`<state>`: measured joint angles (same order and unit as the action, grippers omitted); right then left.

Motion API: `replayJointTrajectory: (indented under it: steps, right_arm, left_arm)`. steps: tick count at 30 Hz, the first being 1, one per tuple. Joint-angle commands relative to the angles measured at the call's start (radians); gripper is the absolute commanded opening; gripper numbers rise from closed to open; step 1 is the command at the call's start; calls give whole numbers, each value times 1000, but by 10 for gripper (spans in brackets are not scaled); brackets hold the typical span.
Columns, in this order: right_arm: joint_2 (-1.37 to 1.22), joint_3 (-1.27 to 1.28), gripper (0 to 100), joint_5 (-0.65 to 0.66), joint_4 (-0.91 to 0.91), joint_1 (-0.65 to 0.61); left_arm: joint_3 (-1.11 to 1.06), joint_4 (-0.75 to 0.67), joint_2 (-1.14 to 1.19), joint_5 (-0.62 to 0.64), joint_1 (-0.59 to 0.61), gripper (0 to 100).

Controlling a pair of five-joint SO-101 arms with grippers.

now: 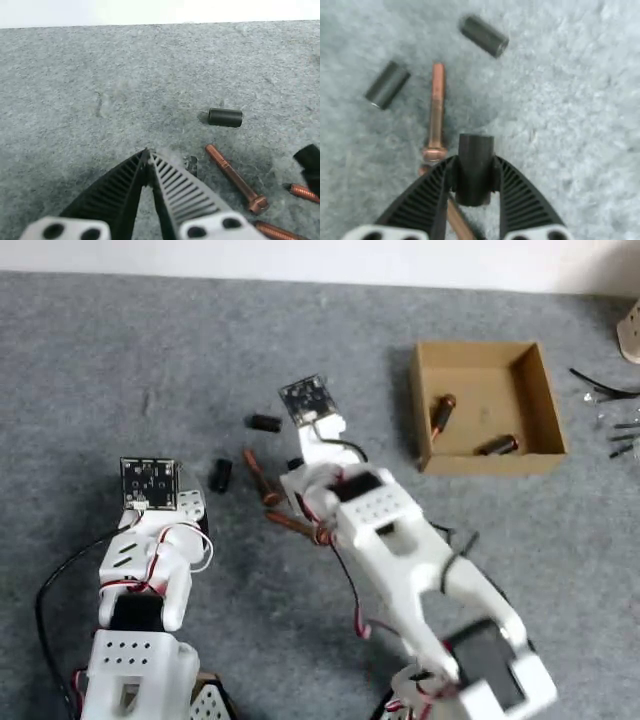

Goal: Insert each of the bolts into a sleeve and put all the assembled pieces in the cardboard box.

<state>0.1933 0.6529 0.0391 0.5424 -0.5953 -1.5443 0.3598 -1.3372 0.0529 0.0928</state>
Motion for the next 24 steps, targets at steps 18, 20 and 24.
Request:
replayJointTrajectory:
  steps: [18, 20, 24]
  right_arm:
    - [823, 653, 5, 46, -147, 243]
    - [908, 711, 5, 46, -147, 262]
    - [1046, 809, 5, 46, -147, 285]
  left_arm:
    - [168, -114, 266, -49, -108, 27]
    - [271, -112, 440, -48, -120, 64]
    - [493, -63, 789, -44, -193, 96]
